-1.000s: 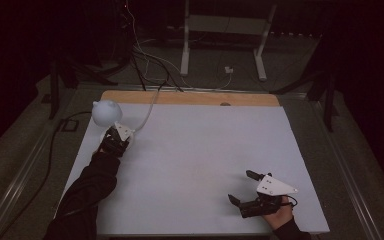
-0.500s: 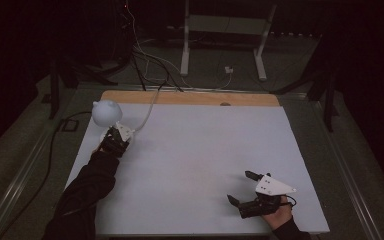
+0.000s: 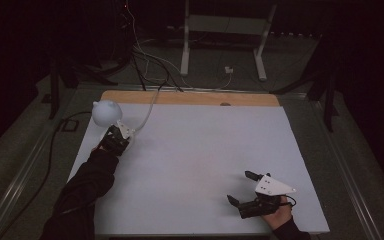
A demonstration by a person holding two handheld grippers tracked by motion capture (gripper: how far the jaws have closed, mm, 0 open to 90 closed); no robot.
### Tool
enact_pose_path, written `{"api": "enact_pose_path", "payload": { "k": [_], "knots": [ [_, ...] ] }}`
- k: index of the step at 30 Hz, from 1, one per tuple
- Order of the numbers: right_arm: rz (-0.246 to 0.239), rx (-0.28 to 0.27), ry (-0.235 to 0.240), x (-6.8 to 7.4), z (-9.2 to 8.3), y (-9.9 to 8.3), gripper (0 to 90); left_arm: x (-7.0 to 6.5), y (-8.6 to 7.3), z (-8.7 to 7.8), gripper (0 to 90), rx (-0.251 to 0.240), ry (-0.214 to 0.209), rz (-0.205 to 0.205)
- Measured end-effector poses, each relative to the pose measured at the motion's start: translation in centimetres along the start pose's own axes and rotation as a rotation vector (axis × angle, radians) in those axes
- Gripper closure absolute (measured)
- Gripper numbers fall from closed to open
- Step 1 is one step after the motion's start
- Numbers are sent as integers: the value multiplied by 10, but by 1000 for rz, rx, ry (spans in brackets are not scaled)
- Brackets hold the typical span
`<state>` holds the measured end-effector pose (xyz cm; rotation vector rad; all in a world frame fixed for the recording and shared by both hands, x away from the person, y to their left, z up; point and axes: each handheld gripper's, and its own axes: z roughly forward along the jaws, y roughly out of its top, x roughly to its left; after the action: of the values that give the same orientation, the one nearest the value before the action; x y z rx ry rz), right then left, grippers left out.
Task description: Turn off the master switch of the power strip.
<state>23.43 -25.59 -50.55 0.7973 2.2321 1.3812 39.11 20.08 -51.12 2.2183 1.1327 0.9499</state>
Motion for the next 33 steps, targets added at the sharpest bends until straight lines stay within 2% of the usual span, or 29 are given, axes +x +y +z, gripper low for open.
{"api": "enact_pose_path", "payload": {
  "k": [2, 4, 5, 6, 7, 9, 11, 12, 13, 17, 22, 25, 26, 27, 28, 29, 30, 31, 33],
  "knots": [
    [1, 0, 1, 0, 0, 0, 0, 0, 1, 0, 900, 7, -3, 24],
    [-2, 1, 3, 0, 1, 0, 0, 2, 3, -1, 900, 17, -28, 13],
    [-1, 0, 3, 0, 1, 0, 0, 2, 4, -1, 900, 23, -41, 25],
    [-2, 0, 3, 0, 1, 0, 0, 2, 5, -1, 900, 25, -60, 20],
    [-1, 0, 4, 0, 1, 0, 0, 2, 6, -1, 900, 33, -54, 30],
    [-6, 2, 5, 1, 1, 0, 0, -7, 8, 0, 900, 35, 2, 88],
    [-9, 0, 5, 1, 1, 1, 0, -6, 8, 3, 900, 31, 10, 45],
    [-9, -2, 2, 1, 0, 1, 0, -6, 9, 4, 900, 36, 11, 47],
    [-6, -5, 4, 1, 0, 1, 0, -5, 10, 5, 900, 38, 3, 32],
    [-3, -8, 5, 0, -1, 1, 0, -6, 13, 5, 900, 57, 9, 52],
    [-5, -9, 4, 0, -2, 1, 0, -3, 12, 6, 900, 50, -7, 28],
    [0, -10, 3, 0, -2, 1, 0, -3, 10, 7, 900, 53, 37, 45],
    [-3, -8, 2, 0, -2, 1, 0, -1, 9, 6, 900, 46, 26, 21],
    [-3, -8, 2, 0, -2, 1, 0, 0, 8, 6, 900, 36, 22, 28],
    [-4, -8, 2, 1, -2, 1, 0, 1, 7, 5, 900, 13, 44, 20],
    [-4, -8, 0, 1, -2, 1, 0, 2, 8, 5, 900, 19, 43, 23],
    [-3, -9, 0, 1, -2, 1, 0, 2, 9, 4, 900, 20, 29, 17],
    [-1, -8, 2, 0, -1, 1, 0, 2, 10, 2, 900, 2, 13, -8],
    [-1, -4, 0, 0, 0, 1, 0, 0, 12, -3, 900, -27, -9, -31]
  ]
}}
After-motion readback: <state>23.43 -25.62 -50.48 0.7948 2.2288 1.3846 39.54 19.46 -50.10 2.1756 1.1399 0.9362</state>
